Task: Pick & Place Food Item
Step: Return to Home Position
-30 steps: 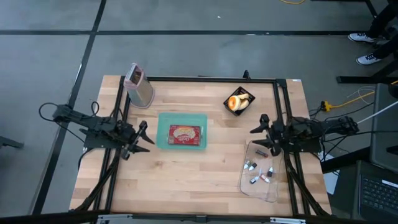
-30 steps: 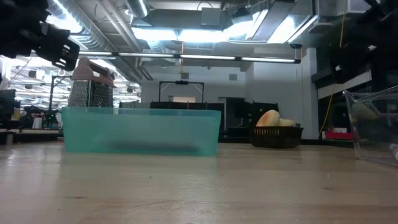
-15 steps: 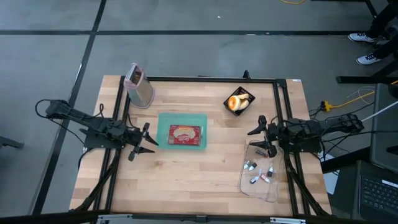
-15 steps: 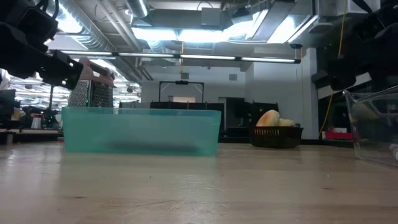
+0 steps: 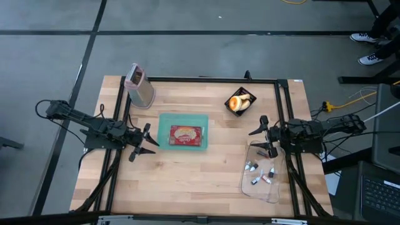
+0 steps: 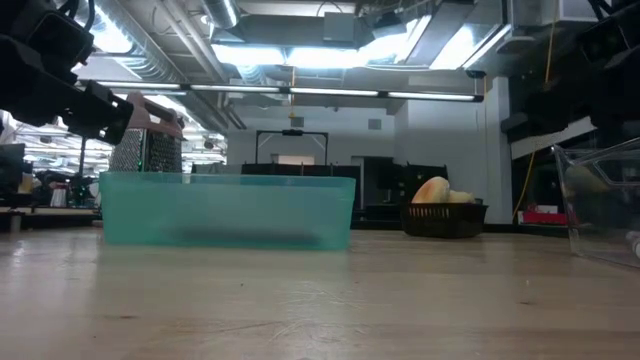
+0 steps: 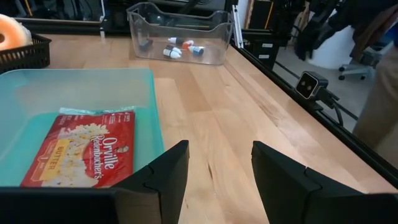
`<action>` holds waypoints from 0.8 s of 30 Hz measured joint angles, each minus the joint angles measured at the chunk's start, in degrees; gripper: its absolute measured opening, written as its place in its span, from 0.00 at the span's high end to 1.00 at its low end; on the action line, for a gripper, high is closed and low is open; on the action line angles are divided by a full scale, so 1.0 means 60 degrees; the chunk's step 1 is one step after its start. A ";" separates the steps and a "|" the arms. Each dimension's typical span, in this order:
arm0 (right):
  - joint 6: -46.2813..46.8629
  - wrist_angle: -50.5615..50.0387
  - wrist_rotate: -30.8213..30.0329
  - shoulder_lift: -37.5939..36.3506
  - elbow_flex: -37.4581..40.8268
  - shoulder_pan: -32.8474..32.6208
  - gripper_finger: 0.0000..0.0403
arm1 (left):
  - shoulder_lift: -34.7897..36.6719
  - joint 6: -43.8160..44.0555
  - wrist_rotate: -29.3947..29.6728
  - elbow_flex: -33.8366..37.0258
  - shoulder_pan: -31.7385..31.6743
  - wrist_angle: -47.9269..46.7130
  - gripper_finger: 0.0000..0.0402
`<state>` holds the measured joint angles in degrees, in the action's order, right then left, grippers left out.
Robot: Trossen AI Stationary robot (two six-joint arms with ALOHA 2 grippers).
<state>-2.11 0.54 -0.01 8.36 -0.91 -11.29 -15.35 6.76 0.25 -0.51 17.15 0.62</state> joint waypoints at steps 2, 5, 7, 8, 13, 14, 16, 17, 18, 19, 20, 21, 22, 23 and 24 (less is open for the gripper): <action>-0.0014 0.0001 0.0000 0.0000 0.0000 0.0000 0.44 | 0.0000 0.0000 0.0000 0.0000 0.0000 0.0000 0.57; -0.0008 0.0004 0.0000 0.0000 0.0000 0.0000 0.44 | 0.0000 0.0000 0.0000 0.0000 0.0000 0.0000 0.56; -0.0008 0.0003 0.0000 0.0000 0.0000 0.0000 0.44 | 0.0000 0.0000 0.0000 0.0000 0.0000 0.0000 0.56; -0.0011 0.0002 0.0000 0.0000 0.0000 0.0000 0.44 | 0.0000 0.0000 0.0000 0.0000 0.0000 0.0000 0.57; -0.0014 0.0000 0.0000 0.0000 0.0000 0.0000 0.44 | 0.0000 0.0000 0.0000 0.0000 0.0000 0.0000 0.58; -0.0014 0.0001 0.0000 0.0000 0.0000 0.0000 0.44 | 0.0000 0.0000 0.0000 0.0000 0.0000 0.0000 0.58; -0.0014 0.0004 0.0000 0.0000 0.0000 0.0000 0.44 | 0.0000 0.0000 -0.0002 0.0000 0.0000 0.0000 0.58; -0.0014 0.0001 0.0000 0.0000 0.0000 0.0000 0.44 | 0.0000 0.0000 0.0000 0.0000 0.0000 0.0000 0.58; -0.0014 0.0004 0.0000 0.0000 0.0000 0.0000 0.44 | 0.0000 0.0000 -0.0001 0.0000 0.0000 0.0000 0.58; -0.0014 0.0000 0.0000 0.0000 0.0000 0.0000 0.44 | 0.0000 0.0000 -0.0003 0.0000 0.0000 0.0000 0.57; -0.0014 0.0004 0.0000 0.0000 0.0000 0.0000 0.44 | 0.0000 0.0000 0.0000 0.0000 0.0000 0.0000 0.57; -0.0014 0.0002 0.0000 0.0000 0.0000 0.0000 0.44 | 0.0000 0.0000 -0.0004 0.0000 0.0000 0.0000 0.57; -0.0014 0.0000 0.0000 0.0000 0.0000 0.0000 0.44 | 0.0000 0.0000 -0.0003 0.0000 0.0000 0.0000 0.57; -0.0014 0.0002 0.0000 0.0000 0.0000 0.0000 0.44 | 0.0000 0.0000 -0.0003 0.0000 0.0000 0.0000 0.57; -0.0014 0.0003 0.0000 0.0000 0.0000 0.0000 0.44 | 0.0001 0.0000 -0.0004 0.0000 0.0000 0.0000 0.57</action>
<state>-2.20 0.55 -0.01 8.36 -0.91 -11.29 -15.35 6.76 0.23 -0.51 17.15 0.62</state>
